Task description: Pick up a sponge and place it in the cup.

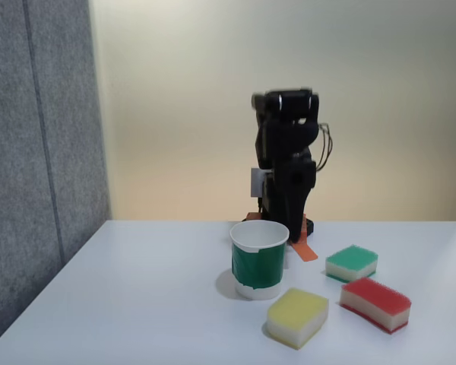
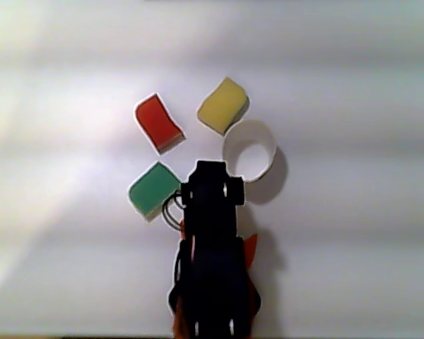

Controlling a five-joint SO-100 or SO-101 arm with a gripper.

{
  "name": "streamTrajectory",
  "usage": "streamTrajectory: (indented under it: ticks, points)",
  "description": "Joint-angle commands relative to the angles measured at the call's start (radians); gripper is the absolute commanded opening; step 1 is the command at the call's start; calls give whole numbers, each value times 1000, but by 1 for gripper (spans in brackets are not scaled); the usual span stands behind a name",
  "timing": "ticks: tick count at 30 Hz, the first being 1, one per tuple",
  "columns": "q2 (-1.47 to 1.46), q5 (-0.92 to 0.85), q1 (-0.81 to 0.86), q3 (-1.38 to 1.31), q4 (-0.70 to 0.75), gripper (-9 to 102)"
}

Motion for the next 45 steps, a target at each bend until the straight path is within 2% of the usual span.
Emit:
streamTrajectory:
  ticks: [1,12,27,34,45]
  points:
    - [-156,-6,-58,-239,89,0]
    - [-515,34,-255,-620,153,0]
    - [-976,-175,-250,-1006,80,0]
    - [-1025,-216,-256,-1019,40,0]
    - [-1081,-497,-348,-1068,77,0]
